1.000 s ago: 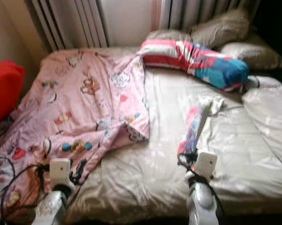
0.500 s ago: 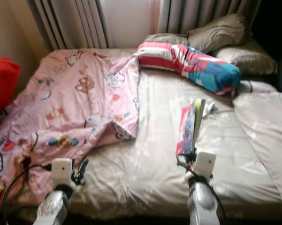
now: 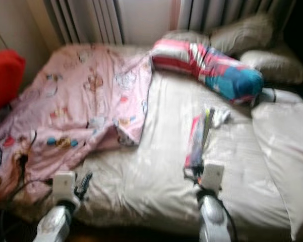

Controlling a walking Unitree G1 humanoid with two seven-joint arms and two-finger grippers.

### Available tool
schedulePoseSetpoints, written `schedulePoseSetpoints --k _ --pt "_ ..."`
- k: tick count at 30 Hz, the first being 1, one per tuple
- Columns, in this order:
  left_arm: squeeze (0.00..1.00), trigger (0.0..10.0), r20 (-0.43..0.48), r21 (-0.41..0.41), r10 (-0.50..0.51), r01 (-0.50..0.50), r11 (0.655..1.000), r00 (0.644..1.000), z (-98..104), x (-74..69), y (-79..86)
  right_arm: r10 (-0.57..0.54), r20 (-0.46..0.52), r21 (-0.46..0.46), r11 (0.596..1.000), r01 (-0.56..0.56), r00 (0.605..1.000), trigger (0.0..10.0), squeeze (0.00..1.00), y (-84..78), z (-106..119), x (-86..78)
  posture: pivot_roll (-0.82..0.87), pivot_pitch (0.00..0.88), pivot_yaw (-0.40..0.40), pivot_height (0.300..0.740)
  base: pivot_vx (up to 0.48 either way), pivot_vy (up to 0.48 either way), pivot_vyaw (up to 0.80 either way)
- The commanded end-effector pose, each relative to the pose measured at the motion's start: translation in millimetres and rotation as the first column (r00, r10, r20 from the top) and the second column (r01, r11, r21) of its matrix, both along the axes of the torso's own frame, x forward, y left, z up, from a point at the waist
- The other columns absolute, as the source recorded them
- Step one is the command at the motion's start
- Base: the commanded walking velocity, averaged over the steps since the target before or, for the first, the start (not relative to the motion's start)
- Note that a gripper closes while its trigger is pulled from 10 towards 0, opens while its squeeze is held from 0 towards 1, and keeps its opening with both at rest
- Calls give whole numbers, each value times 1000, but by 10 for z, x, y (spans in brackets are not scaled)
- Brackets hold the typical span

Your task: Clean up the room

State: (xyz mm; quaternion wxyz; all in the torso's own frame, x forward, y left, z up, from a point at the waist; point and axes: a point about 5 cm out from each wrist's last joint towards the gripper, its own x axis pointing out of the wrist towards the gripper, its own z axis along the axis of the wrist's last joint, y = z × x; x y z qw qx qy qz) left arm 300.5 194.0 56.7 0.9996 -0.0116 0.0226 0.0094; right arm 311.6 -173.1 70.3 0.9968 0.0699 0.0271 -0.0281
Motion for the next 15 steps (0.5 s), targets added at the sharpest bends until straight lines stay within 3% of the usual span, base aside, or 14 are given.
schedulePoseSetpoints --k 1,12,15 --pt "0 10000 -20 0 1 -1 1000 1000 -56 -37 -6 -9 43 3 1000 9 999 10000 0 -28 85 20 -29 225 2 740 0 -262 0" --pt "0 10000 -22 1 5 -5 1000 1000 -65 -46 2 -13 39 8 1000 13 999 10000 0 -37 84 22 -29 227 1 740 0 -273 0" --pt "0 10000 -23 -1 10 -10 1000 1000 -64 -43 7 -17 39 10 1000 17 999 10000 0 -45 86 25 -29 227 1 740 0 0 0"
